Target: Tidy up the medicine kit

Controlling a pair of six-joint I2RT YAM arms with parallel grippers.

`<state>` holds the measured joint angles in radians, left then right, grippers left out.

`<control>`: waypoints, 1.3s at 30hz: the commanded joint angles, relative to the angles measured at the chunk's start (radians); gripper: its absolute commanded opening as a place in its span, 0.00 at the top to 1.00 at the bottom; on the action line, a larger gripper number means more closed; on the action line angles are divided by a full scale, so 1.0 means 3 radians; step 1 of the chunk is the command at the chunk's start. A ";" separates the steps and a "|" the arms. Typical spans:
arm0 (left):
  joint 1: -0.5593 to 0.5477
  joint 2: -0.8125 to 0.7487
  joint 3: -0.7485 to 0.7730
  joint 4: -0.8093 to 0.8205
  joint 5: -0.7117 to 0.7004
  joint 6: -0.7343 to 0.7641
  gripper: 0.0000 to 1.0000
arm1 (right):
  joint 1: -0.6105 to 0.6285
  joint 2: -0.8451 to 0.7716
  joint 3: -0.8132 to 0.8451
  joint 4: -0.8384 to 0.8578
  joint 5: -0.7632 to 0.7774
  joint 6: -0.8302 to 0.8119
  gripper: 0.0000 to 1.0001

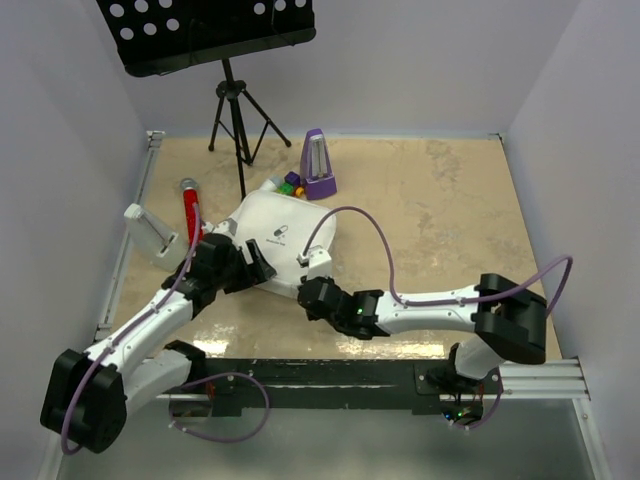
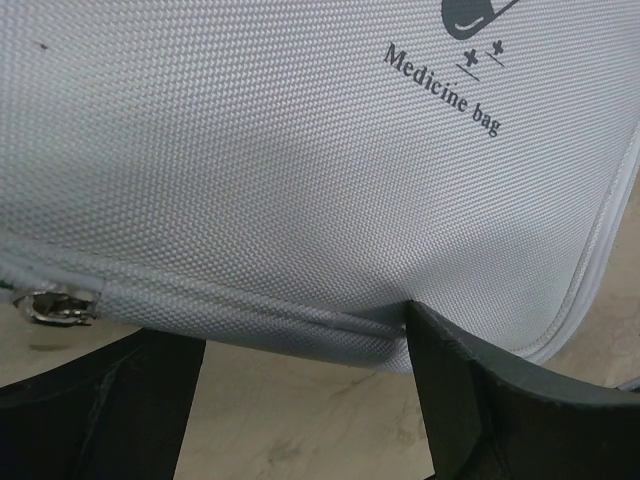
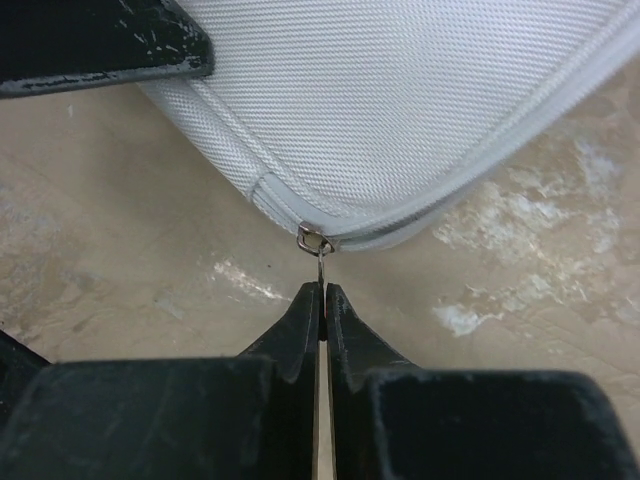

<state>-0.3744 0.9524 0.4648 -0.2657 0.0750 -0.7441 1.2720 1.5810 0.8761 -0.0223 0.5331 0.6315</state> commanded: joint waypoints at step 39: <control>-0.0342 0.0685 0.0470 0.0359 -0.0198 0.0271 0.03 | 0.0096 0.0289 0.0368 -0.0074 -0.0172 0.0088 1.00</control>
<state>-0.4736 1.1156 0.6018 -0.1921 0.0669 -0.6537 1.2953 1.7187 1.0023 -0.0006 0.4847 0.6468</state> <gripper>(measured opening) 0.990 0.017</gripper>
